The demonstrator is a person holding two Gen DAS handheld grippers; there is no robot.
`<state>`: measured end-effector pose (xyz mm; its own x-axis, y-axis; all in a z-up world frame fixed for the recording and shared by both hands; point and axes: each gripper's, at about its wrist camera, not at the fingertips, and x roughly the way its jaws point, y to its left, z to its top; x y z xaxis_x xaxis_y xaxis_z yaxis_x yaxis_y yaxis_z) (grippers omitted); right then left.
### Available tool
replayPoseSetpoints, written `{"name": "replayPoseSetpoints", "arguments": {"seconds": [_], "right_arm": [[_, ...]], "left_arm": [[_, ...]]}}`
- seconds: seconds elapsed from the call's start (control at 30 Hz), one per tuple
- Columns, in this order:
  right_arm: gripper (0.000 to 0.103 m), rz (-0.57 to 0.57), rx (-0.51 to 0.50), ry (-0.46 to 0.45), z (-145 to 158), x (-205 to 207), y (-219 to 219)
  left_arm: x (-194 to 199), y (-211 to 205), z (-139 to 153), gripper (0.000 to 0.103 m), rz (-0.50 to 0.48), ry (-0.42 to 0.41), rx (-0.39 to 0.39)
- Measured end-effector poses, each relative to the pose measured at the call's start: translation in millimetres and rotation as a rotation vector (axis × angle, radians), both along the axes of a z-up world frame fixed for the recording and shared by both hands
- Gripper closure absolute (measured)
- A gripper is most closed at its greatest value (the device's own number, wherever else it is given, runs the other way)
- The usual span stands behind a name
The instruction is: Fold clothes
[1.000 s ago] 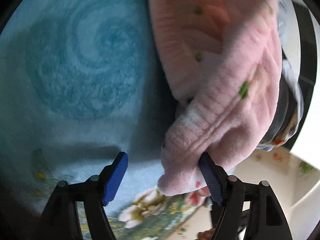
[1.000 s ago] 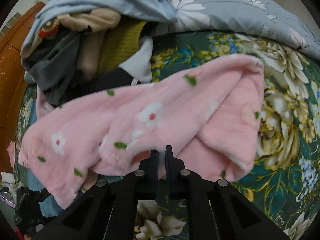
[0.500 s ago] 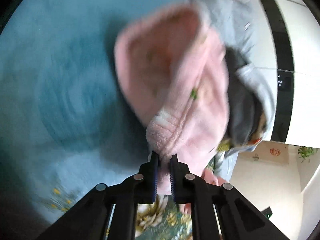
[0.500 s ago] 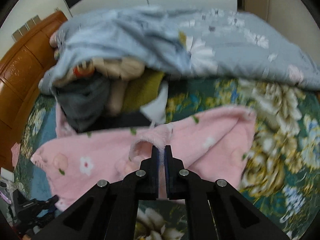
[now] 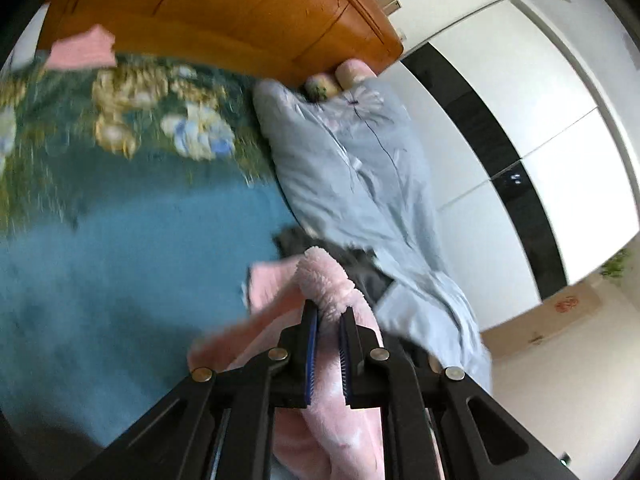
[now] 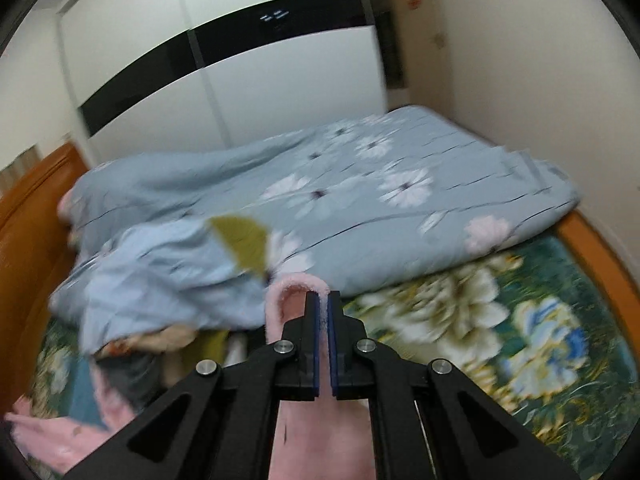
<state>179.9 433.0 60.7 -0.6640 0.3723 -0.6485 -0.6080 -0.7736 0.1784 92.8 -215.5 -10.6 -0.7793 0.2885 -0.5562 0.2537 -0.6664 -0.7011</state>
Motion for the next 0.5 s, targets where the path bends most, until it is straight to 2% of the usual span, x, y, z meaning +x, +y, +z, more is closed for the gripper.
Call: {"name": "replayPoseSetpoints", "arguments": {"seconds": [0.13,0.27,0.37,0.5], "right_arm": [[0.1,-0.104,0.021,-0.039,-7.9,-0.3,45.5],[0.1,-0.247,0.01,-0.1,-32.4,6.0,92.2],[0.1,-0.338,-0.037,-0.145,-58.6,18.5,114.9],[0.1,-0.381,-0.165,-0.23,-108.6,34.4,129.3]], "left_arm": [[-50.9,-23.6,0.6,0.093,0.004,-0.046,-0.032],[-105.5,-35.6,-8.1,0.093,0.027,-0.122,-0.051],[-129.1,-45.6,-23.0,0.092,0.052,-0.187,-0.086],[-144.6,-46.4,-54.1,0.09,0.023,-0.269,-0.09]]}}
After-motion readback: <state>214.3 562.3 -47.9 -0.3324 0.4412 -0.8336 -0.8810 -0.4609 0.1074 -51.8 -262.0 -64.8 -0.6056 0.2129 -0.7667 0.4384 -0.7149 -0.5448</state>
